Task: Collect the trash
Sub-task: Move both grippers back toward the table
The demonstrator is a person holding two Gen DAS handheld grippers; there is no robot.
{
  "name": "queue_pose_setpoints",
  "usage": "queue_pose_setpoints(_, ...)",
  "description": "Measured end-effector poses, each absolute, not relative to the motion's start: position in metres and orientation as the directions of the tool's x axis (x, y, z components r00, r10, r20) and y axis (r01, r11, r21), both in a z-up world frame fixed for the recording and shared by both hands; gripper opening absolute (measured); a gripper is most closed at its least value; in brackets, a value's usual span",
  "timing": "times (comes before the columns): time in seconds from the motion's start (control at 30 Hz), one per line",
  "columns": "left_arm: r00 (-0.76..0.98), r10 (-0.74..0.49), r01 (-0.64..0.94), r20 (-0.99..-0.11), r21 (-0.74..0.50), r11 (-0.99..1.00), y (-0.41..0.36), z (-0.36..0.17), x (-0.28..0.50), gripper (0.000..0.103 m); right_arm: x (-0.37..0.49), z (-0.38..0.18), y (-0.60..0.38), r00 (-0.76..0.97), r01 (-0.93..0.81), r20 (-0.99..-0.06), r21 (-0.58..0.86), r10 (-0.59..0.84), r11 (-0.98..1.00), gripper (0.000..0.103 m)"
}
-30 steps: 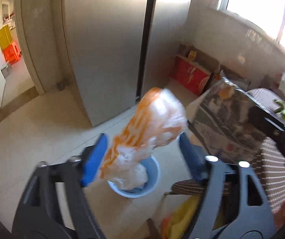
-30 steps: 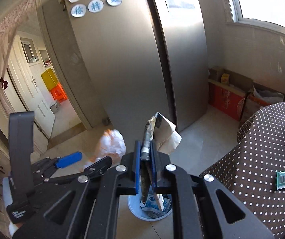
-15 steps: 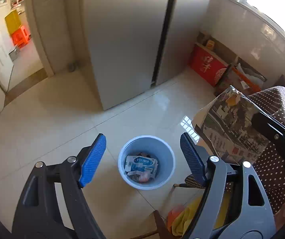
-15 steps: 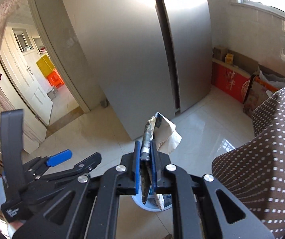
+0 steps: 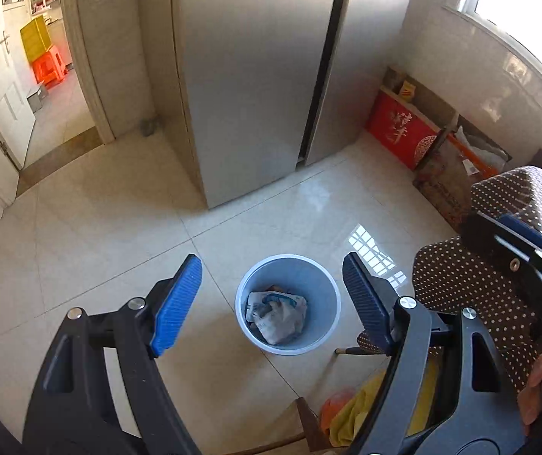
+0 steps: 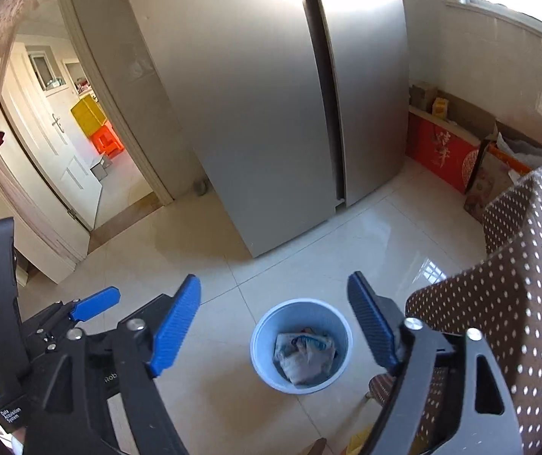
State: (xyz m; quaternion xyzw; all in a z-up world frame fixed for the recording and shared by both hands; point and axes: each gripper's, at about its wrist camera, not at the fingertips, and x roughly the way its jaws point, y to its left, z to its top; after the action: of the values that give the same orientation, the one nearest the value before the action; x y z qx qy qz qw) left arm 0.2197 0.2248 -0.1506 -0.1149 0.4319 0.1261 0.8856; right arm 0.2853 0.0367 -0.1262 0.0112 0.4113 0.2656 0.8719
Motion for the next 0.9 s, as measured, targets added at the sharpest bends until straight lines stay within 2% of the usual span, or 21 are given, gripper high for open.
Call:
queue_pose_setpoints(0.2,0.631,0.103,-0.279,-0.769,-0.101,0.955,0.205,-0.135,0.213,0.076,0.269,-0.112,0.011,0.535,-0.436,-0.693,0.263,0.483,0.861,0.082)
queue_pose_setpoints(0.43,0.672,0.065,-0.202,-0.738,-0.098,0.974,0.163,-0.114,0.201,0.077,0.244,-0.077,-0.046,0.645,-0.388,-0.626,0.227,0.44,0.893,0.093)
queue_pose_setpoints(0.63,0.699,0.017,-0.119,-0.714,-0.093,0.989,0.121,-0.098,0.198,0.08,0.234,-0.06,-0.122,0.746,-0.262,-0.588,0.17,0.311,0.95,0.094)
queue_pose_setpoints(0.9,0.713,-0.073,0.015,-0.698,-0.089,0.996,0.056,-0.085,0.2,0.082,0.229,-0.067,-0.209,0.796,-0.079,-0.589,0.124,0.137,0.989,0.094)
